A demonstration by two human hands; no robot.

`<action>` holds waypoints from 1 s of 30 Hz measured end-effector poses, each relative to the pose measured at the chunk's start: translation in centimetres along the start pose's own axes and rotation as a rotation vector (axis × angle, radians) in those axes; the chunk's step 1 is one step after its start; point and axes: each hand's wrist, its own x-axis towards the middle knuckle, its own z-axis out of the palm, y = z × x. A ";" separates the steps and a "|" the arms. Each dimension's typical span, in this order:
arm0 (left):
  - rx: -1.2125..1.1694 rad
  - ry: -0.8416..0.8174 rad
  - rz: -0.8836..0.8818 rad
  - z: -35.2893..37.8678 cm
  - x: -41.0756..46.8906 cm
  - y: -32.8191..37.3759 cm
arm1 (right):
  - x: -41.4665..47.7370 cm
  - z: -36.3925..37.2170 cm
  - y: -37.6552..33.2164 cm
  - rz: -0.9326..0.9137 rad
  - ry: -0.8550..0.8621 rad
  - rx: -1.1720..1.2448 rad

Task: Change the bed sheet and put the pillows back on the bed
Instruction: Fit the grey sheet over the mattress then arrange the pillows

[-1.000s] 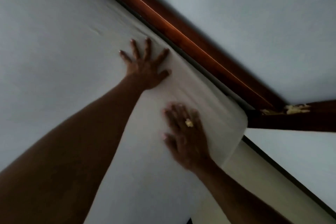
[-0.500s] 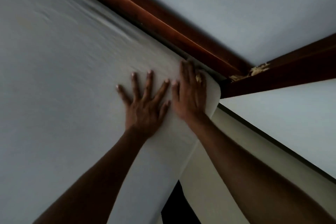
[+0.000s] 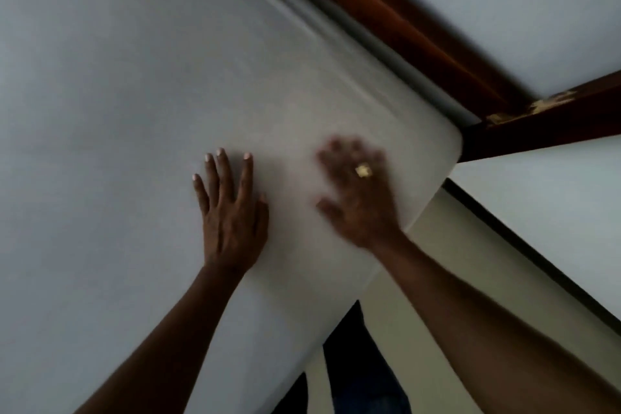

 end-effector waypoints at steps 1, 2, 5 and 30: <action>0.019 0.004 -0.054 -0.2 -1.3 -1.5 | 0.5 0.5 0.6 0.199 0.020 -0.016; 0.039 0.023 -0.127 -0.7 -3.0 -3.7 | 1.3 0.7 -0.1 0.401 0.044 -0.003; 0.046 0.062 -0.303 -2.0 -6.3 -8.2 | 3.4 0.4 -5.8 0.421 0.035 0.053; -0.074 -0.065 -0.751 -0.4 -40.3 -3.2 | -13.5 1.7 -26.8 -1.024 -0.377 -0.074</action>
